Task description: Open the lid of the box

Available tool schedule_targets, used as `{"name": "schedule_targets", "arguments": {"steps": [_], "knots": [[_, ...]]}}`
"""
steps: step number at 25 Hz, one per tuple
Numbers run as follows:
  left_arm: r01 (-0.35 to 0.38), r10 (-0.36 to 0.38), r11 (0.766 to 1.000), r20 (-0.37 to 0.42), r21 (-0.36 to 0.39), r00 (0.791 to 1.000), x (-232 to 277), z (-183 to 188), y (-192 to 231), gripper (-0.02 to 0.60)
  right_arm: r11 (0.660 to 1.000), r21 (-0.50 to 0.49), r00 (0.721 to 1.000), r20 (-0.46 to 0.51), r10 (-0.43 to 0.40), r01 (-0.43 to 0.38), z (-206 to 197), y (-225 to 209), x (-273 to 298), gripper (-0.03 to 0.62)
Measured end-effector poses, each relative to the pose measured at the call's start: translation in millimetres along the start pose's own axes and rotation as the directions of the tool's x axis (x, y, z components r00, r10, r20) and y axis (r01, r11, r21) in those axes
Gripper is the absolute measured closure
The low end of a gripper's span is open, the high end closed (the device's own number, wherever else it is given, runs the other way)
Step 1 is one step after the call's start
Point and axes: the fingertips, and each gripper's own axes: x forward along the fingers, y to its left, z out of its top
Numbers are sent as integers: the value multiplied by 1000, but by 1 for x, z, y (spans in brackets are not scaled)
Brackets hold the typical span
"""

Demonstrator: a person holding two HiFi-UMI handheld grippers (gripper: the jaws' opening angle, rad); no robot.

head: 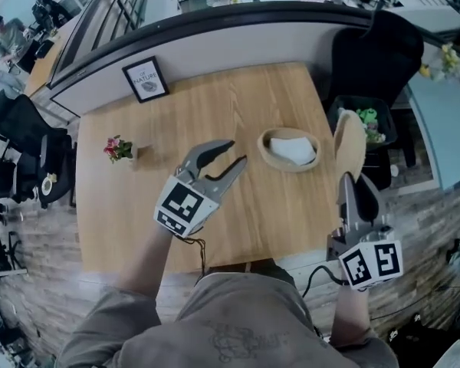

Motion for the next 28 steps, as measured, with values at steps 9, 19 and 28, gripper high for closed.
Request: {"name": "schedule_targets", "arguments": {"steps": [9, 19, 28], "knots": [[-75, 76, 997, 84, -14, 994, -53, 43, -23, 506, 998, -47, 998, 40, 51, -49, 25, 38, -31, 522], [-122, 125, 992, 89, -44, 988, -78, 44, -33, 573, 995, -20, 995, -36, 97, -98, -1, 60, -43, 520], [-140, 146, 988, 89, -69, 985, -82, 51, -30, 581, 996, -30, 996, -31, 81, -82, 1, 54, -44, 520]]}}
